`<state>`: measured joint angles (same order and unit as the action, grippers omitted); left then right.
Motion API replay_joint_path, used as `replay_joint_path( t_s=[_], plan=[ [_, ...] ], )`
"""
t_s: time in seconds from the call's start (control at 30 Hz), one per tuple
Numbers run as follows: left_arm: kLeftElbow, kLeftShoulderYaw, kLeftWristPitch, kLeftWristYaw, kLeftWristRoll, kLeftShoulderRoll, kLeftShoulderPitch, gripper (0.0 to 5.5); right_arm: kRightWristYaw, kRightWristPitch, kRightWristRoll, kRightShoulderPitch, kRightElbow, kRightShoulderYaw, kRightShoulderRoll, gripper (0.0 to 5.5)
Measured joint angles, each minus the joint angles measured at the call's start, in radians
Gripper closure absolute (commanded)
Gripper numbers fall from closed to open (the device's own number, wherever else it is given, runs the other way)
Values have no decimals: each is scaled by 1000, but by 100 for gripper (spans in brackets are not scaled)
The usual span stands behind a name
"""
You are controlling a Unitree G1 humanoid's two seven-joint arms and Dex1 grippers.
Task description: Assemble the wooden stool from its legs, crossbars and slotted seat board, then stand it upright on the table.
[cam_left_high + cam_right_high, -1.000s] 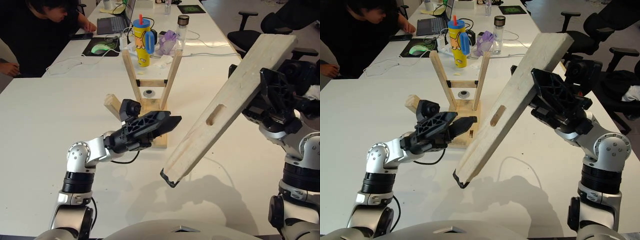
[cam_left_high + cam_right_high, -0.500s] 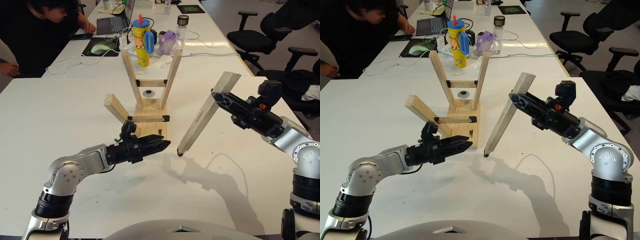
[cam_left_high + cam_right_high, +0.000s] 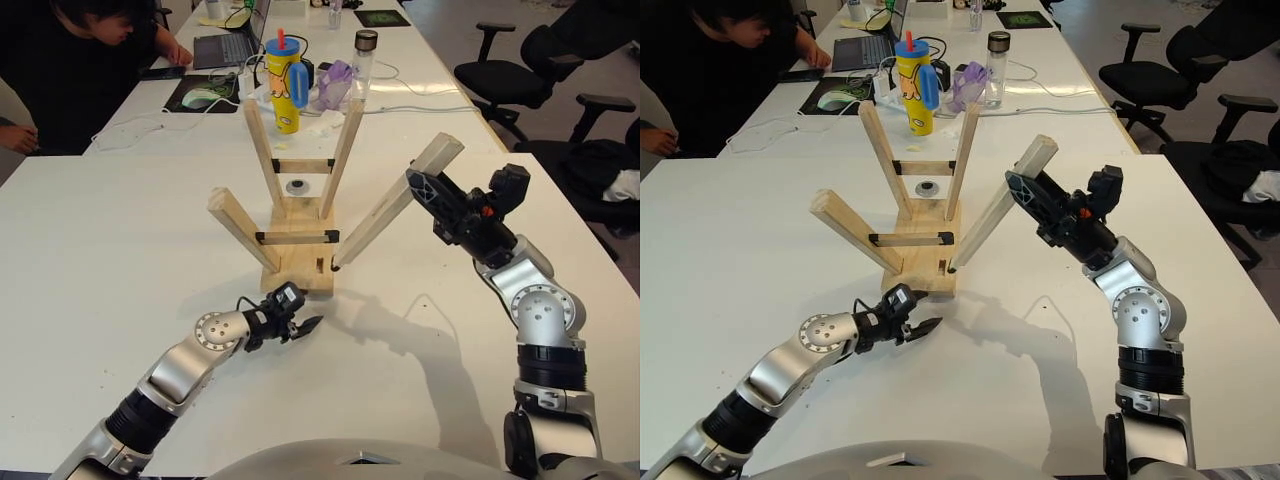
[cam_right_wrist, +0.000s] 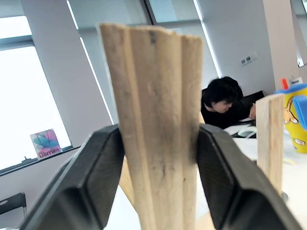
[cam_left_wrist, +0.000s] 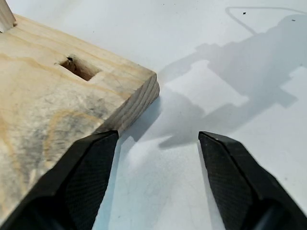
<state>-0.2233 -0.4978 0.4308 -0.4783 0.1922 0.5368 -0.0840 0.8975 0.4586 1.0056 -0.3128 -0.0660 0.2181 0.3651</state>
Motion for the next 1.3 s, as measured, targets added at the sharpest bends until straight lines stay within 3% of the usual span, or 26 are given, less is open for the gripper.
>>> replay_joint_path(
  t_s=[0.37,0.9,1.3],
  plan=[
    [12,29,-5,-63,-55,-31,2,237,93,-89,-122,-34,135,-59,-87,332],
    [-44,67,16,-185,-54,-29,8,237,181,-242,-251,-64,329,-58,-119,333],
    [4,118,-82,-102,-163,-87,-34,237,234,-315,-344,-112,345,-122,-113,334]
  ],
)
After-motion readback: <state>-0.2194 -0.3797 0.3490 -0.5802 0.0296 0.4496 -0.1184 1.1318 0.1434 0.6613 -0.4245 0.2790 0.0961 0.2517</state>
